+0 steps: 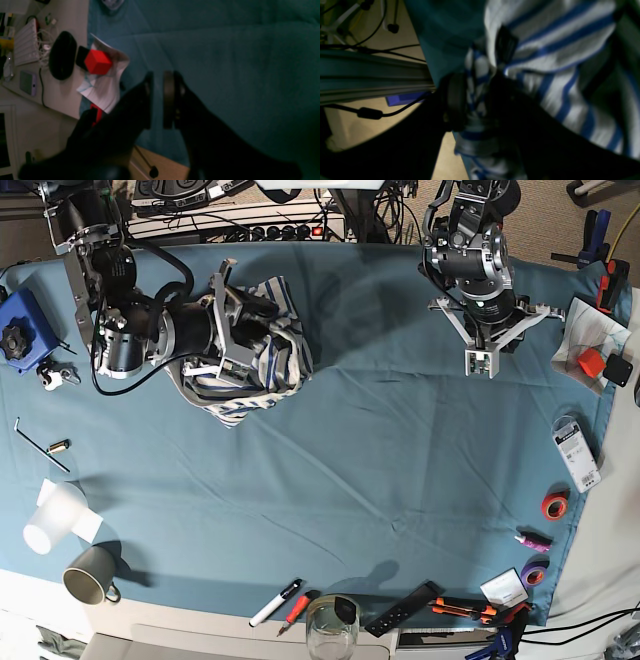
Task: Fold the T-shirt properly
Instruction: 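Press and tuck the bundle with the right gripper, then release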
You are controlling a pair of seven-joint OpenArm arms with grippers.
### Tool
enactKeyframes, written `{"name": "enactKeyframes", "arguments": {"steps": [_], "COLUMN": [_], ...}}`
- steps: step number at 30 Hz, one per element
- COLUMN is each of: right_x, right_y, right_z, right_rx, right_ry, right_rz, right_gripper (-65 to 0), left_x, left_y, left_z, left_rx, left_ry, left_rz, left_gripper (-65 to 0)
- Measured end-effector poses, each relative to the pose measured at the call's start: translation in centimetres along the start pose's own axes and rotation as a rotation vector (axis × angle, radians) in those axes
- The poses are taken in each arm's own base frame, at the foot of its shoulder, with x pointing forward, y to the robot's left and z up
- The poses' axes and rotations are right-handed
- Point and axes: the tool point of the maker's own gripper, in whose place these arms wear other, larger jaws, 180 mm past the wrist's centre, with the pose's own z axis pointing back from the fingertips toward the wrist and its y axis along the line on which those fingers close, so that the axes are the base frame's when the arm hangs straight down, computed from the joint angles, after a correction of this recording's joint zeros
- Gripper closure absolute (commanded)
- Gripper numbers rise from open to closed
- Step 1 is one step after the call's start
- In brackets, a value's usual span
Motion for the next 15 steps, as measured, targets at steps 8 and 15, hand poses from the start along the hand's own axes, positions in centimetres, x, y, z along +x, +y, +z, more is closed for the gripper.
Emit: {"name": "enactKeyframes", "arguments": {"steps": [8,15], "right_x": [3.5,3.6], "right_y": [0.0,-8.2], "right_z": [3.1,12.0], "right_rx": [-0.109,-0.553], "right_ry": [-0.091,-0.204], "right_rz": [0.123,0.015], "right_gripper": [-21.7,-21.4], "left_x": [0.0,0.7], "left_y": [0.0,-1.7], "left_z": [0.0,0.1], "left_rx": [0.0,-0.093], "left_ry": [0.0,-0.035], "left_rz": [0.0,0.04], "left_gripper": [-8.2,-3.7]}}
